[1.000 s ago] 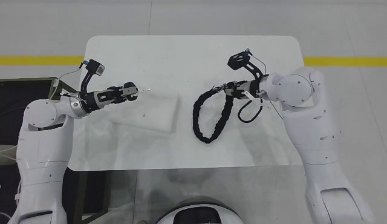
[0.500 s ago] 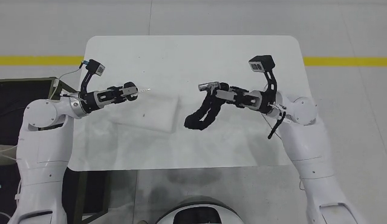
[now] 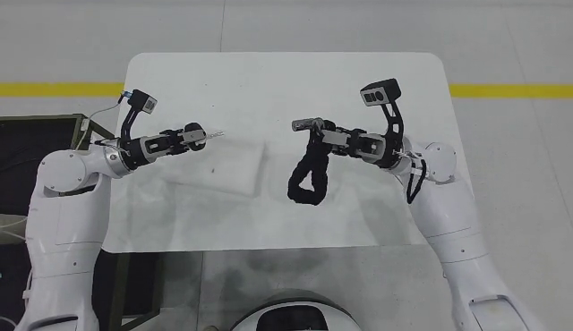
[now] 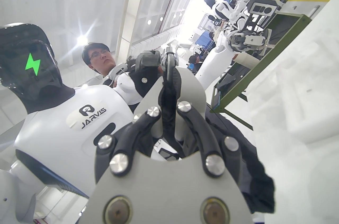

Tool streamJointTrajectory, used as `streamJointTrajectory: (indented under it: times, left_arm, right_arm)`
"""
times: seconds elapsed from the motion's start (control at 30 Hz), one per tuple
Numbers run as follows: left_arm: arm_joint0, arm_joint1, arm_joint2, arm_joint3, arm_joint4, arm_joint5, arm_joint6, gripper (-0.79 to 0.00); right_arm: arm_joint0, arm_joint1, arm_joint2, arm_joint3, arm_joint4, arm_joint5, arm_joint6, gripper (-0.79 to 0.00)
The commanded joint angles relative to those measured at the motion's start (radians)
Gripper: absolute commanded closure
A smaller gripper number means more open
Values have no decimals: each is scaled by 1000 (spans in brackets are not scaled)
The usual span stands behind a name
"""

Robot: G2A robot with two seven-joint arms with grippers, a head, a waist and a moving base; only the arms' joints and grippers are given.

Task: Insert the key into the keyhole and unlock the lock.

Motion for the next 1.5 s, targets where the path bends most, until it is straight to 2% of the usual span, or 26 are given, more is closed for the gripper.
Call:
streamJointTrajectory:
  times: [0.0,0.2,0.63,0.97,1.47]
  left_arm:
    - [36,-3,23,-71,-2,-30,22,0]
    - [63,-9,74,-182,-16,-61,71,0]
    - [75,-15,96,-176,33,-52,211,0]
    - [75,-14,116,-170,-4,13,178,0]
    - [64,-12,119,-157,-36,46,140,0]
  right_arm:
    - [-22,-4,-26,-15,-132,2,-80,0]
    - [-11,-16,-83,-4,-308,4,-221,0]
    - [-1,-28,-115,24,-349,-9,-253,0]
    - [-10,-27,-99,11,-379,-14,-251,0]
    - [-17,-21,-87,-17,-396,17,-202,0]
